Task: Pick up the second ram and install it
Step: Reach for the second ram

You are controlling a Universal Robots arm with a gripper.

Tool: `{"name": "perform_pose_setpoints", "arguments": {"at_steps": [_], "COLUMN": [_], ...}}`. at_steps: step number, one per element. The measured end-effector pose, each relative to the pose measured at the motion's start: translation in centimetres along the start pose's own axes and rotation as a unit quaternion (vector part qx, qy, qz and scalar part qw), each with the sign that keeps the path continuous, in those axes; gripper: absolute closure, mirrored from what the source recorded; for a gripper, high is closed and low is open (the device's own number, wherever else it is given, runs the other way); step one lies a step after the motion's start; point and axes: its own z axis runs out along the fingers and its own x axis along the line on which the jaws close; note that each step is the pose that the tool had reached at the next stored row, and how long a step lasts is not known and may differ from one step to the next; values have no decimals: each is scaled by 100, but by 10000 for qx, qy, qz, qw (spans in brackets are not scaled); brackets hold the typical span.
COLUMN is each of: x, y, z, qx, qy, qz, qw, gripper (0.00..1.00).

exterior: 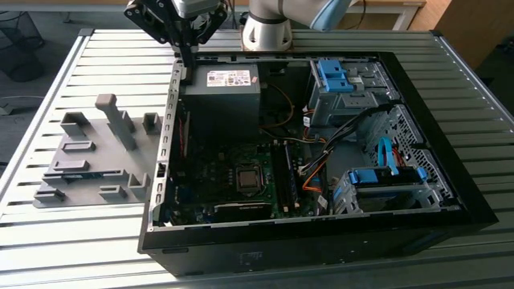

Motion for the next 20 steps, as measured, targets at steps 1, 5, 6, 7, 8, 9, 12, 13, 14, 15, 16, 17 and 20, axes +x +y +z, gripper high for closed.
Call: {"name": "perform_pose_setpoints", "arguments": {"at_steps": [1, 5, 6, 7, 8, 9, 12, 13, 14, 15, 16, 17, 20], "x": [5, 29, 36, 42, 50, 57, 103, 116, 131, 146, 162, 178, 217], "y": [0, -2, -3, -3, -4, -4, -8, -9, -10, -11, -12, -14, -16], "z": [0, -1, 0, -1, -1, -1, -2, -2, -3, -3, -3, -4, -5], "qx": [0, 0, 0, 0, 0, 0, 0, 0, 0, 0, 0, 0, 0], "qy": [0, 0, 0, 0, 0, 0, 0, 0, 0, 0, 0, 0, 0], "qz": [0, 0, 0, 0, 0, 0, 0, 0, 0, 0, 0, 0, 0], "qw": [10000, 10000, 10000, 10000, 10000, 10000, 10000, 10000, 10000, 10000, 10000, 10000, 10000], "gripper": [89, 89, 89, 89, 89, 89, 89, 89, 89, 89, 89, 89, 89]}}
